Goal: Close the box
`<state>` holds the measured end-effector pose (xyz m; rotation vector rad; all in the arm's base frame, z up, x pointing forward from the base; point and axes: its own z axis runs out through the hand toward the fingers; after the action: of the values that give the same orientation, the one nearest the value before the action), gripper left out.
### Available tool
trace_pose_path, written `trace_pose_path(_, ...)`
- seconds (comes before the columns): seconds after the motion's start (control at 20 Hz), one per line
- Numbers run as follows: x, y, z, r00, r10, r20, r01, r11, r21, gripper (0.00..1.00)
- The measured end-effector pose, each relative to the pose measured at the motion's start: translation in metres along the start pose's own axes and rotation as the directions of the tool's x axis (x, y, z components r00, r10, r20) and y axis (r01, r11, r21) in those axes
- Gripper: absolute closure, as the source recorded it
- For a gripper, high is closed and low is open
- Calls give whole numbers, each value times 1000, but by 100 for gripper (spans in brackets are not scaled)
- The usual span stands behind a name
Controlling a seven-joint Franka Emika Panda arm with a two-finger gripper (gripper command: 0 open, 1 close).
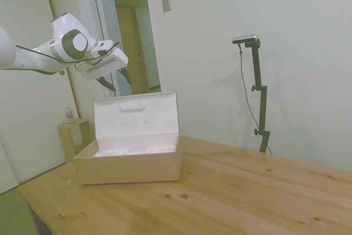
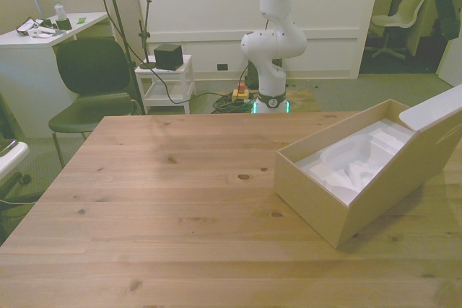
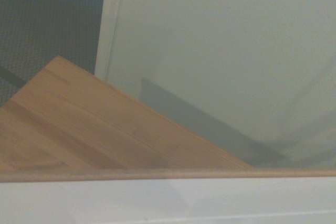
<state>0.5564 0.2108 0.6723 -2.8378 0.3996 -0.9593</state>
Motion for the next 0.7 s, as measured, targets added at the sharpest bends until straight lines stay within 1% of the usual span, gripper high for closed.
trace_pose_path(0.3,15,-14,24,1000,-18,2,18,1000,6,0)
trace_pose_path(0.7,30,-30,70,999,-25,29,26,1000,-13,0)
